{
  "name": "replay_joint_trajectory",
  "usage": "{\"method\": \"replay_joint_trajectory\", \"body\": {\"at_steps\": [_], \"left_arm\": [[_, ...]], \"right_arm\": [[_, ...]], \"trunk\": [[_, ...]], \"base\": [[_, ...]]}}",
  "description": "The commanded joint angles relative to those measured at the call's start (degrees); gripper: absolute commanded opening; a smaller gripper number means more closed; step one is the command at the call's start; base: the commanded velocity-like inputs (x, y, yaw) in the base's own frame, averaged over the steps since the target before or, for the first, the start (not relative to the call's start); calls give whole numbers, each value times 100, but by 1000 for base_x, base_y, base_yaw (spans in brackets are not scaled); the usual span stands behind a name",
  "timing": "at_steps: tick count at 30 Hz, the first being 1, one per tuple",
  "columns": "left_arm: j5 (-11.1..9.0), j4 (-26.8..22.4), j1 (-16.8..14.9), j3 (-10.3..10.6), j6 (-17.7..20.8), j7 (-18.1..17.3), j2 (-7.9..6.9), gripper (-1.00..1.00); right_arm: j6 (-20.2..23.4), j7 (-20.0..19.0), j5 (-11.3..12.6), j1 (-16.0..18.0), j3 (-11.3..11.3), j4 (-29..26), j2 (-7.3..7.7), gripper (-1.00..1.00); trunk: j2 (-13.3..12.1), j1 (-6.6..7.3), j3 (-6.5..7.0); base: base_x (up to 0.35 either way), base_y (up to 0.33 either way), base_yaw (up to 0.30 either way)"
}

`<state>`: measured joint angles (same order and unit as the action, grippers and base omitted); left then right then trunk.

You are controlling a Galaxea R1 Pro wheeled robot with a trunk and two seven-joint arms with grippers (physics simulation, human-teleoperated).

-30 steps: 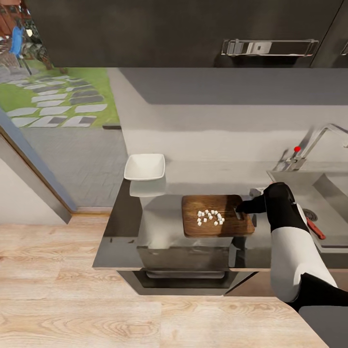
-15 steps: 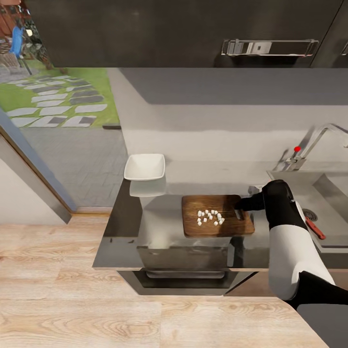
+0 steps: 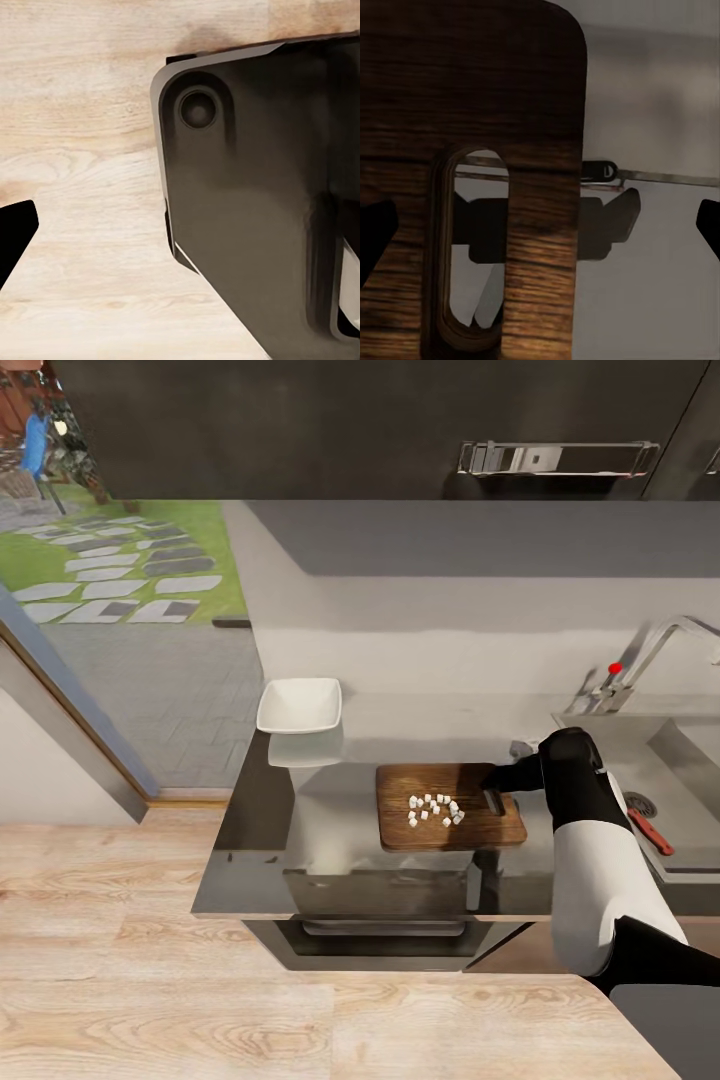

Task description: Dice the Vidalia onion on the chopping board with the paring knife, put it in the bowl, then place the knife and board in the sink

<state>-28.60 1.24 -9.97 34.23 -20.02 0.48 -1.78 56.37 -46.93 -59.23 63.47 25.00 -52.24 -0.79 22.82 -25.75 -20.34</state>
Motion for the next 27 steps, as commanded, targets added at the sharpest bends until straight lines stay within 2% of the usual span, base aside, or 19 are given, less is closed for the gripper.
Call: {"method": "replay_joint_trajectory", "body": {"at_steps": [1,27], "left_arm": [[-32,11,-5,49,-28,5,2,100],[-32,17,-5,49,-34,5,2,100]], "right_arm": [[4,-55,-61,7,22,-6,-4,100],[-3,67,-220,3,39,106,50,100]], "trunk": [[10,-3,-9],[10,-3,-9]], "base": [[0,0,0],[0,0,0]]}}
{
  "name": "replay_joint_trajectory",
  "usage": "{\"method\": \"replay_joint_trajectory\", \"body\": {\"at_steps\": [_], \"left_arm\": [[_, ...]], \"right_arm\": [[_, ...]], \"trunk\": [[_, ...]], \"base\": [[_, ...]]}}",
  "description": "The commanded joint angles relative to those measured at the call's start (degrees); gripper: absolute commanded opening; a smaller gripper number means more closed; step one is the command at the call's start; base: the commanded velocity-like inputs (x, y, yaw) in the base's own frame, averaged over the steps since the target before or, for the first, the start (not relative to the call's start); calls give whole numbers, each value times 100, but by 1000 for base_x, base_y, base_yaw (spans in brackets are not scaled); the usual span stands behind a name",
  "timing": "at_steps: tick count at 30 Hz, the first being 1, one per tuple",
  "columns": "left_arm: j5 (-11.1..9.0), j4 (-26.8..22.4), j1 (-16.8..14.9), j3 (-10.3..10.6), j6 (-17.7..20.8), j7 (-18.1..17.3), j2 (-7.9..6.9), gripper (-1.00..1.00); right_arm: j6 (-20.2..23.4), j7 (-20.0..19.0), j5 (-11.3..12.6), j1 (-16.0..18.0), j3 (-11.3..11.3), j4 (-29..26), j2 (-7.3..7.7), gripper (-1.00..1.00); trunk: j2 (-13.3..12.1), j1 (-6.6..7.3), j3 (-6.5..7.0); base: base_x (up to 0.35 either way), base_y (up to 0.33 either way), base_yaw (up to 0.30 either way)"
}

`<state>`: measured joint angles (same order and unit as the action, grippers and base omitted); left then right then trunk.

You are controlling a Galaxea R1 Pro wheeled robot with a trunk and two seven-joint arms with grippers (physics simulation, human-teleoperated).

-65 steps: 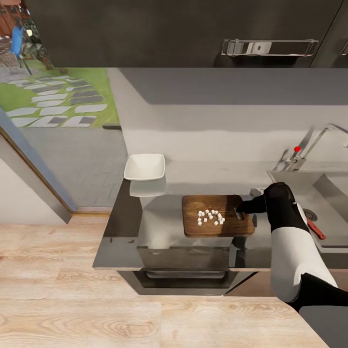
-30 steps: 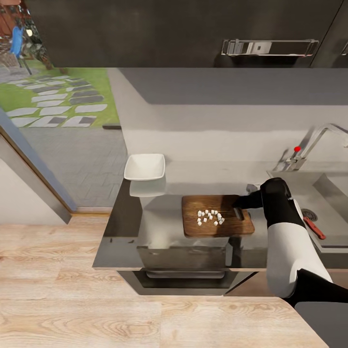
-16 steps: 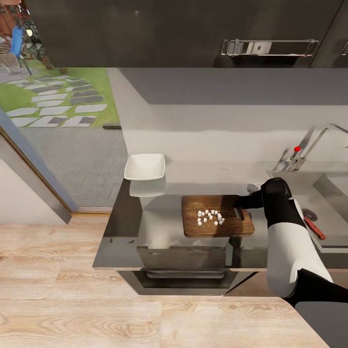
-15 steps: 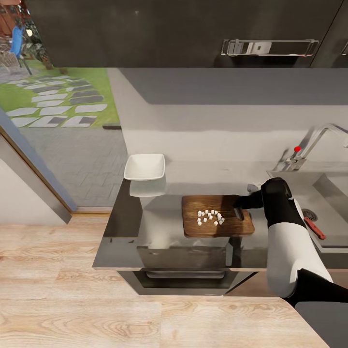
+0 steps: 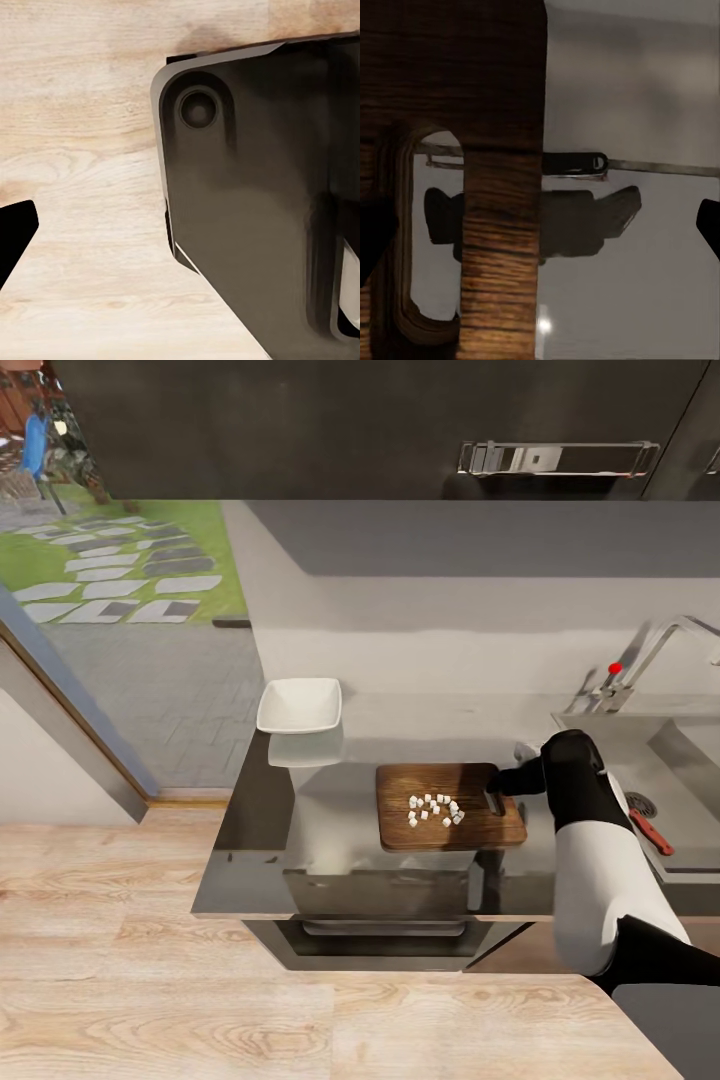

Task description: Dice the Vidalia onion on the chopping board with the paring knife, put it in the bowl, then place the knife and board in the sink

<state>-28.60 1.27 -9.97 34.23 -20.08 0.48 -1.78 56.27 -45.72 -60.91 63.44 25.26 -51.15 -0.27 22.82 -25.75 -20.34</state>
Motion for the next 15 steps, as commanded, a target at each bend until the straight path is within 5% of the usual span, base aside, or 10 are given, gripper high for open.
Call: {"method": "replay_joint_trajectory", "body": {"at_steps": [1,15], "left_arm": [[-32,14,-5,49,-29,5,2,100],[-32,14,-5,49,-28,5,2,100]], "right_arm": [[7,-50,-52,4,13,39,7,100],[-87,567,-43,7,13,668,53,100]], "trunk": [[10,-3,-9],[10,-3,-9]], "base": [[0,0,0],[0,0,0]]}}
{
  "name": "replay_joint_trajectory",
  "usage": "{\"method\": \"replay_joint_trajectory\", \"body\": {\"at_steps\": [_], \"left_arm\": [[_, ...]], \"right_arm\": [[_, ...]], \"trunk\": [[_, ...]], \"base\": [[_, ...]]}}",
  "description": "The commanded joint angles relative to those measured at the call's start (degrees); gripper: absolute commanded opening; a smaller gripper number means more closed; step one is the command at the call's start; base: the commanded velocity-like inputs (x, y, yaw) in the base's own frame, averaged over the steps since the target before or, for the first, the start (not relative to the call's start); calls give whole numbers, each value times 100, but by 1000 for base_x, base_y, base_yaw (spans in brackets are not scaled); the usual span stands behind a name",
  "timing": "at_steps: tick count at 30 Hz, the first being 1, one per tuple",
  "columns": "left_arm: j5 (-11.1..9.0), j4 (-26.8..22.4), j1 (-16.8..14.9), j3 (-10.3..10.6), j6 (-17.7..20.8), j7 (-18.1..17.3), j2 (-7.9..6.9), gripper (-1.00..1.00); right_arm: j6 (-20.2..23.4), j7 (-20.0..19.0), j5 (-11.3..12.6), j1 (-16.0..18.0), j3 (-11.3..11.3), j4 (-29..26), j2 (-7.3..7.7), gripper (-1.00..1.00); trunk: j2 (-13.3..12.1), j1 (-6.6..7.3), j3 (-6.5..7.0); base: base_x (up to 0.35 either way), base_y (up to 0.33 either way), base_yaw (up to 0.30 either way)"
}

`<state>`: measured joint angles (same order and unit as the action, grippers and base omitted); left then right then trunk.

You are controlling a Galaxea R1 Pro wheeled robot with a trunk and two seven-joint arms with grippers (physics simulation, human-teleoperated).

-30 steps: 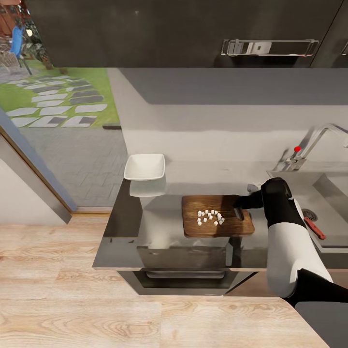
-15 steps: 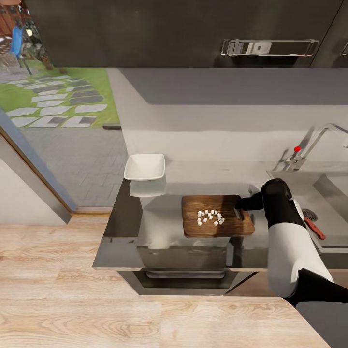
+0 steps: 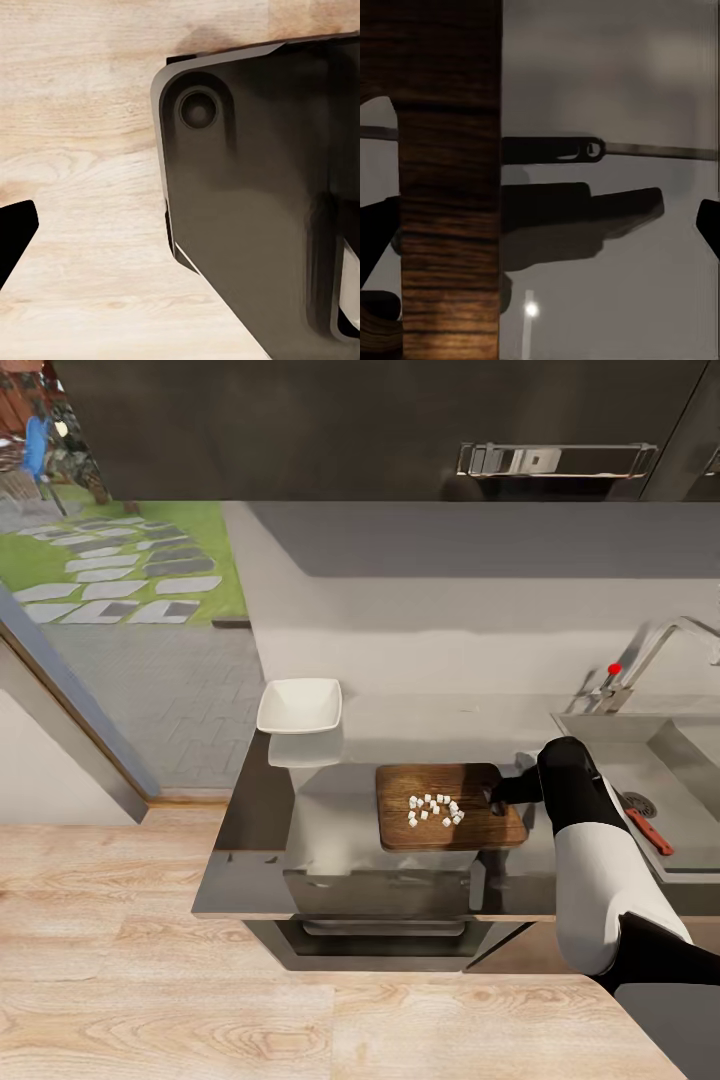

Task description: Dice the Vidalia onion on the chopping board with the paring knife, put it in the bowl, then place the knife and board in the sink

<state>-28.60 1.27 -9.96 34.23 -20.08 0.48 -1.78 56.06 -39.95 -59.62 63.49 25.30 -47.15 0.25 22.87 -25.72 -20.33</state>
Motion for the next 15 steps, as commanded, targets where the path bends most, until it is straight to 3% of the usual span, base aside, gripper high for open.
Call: {"method": "replay_joint_trajectory", "body": {"at_steps": [1,15], "left_arm": [[-32,13,-6,49,-26,5,3,100],[-32,13,-6,49,-30,5,3,100]], "right_arm": [[-69,-8,-173,3,10,275,1,100],[-111,4,-176,1,19,477,1,100]], "trunk": [[5,-6,-11],[5,-6,-11]], "base": [[0,0,0],[0,0,0]]}}
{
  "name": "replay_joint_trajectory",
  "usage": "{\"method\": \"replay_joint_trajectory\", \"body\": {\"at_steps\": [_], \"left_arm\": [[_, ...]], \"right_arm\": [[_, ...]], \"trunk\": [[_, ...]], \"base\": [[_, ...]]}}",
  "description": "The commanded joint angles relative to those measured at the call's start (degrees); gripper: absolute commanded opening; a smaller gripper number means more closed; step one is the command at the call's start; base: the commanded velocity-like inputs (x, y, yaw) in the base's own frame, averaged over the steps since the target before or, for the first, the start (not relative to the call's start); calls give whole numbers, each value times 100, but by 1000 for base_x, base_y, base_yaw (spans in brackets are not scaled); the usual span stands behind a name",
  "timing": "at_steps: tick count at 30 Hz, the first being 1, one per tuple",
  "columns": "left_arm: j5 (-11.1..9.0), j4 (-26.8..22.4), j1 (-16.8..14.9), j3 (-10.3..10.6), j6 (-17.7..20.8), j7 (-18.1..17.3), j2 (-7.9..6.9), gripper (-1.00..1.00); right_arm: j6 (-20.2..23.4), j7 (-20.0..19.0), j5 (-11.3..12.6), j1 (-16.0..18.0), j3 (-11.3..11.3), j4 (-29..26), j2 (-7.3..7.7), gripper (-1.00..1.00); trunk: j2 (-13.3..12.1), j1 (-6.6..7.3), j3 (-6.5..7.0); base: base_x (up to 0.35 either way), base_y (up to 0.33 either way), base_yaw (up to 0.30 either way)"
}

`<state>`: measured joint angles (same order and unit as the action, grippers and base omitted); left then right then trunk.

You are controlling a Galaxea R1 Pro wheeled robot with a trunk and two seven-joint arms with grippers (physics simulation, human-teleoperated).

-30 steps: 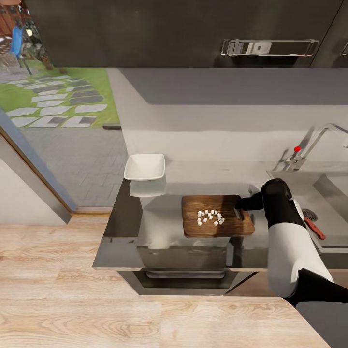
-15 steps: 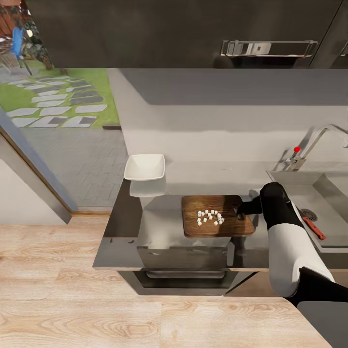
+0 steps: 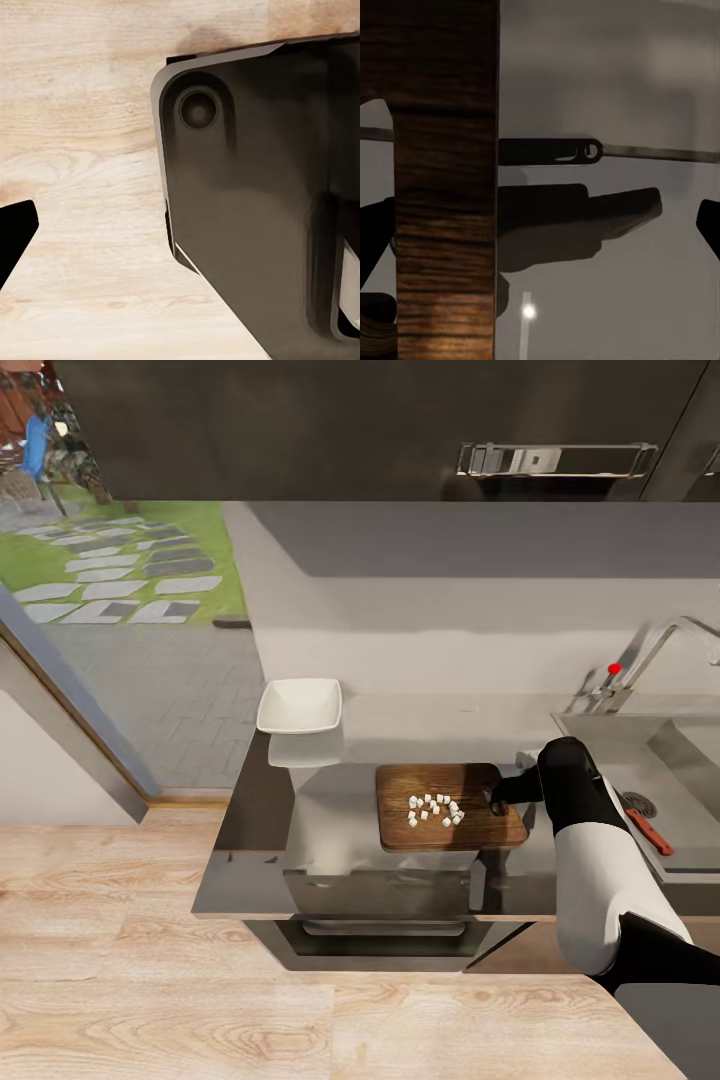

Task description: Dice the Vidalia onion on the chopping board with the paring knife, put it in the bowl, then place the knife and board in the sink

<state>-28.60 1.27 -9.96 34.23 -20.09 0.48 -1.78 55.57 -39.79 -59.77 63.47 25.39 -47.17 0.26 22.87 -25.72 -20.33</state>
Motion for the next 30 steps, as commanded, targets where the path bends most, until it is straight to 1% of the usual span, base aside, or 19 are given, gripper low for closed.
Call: {"method": "replay_joint_trajectory", "body": {"at_steps": [1,19,20,30], "left_arm": [[-32,13,-6,49,-29,5,3,100],[-32,13,-6,49,-30,5,3,100],[-32,13,-6,49,-30,5,3,100],[-32,13,-6,49,-28,5,3,100]], "right_arm": [[-61,-11,-161,5,10,481,0,100],[-99,-11,-157,6,1,519,-6,100],[-99,-9,-157,5,1,522,-7,-100],[-98,14,-157,7,0,533,-17,-100]], "trunk": [[5,-6,-11],[5,-6,-11],[5,-6,-11],[5,-6,-11]], "base": [[0,0,0],[0,0,0],[0,0,0],[0,0,0]]}}
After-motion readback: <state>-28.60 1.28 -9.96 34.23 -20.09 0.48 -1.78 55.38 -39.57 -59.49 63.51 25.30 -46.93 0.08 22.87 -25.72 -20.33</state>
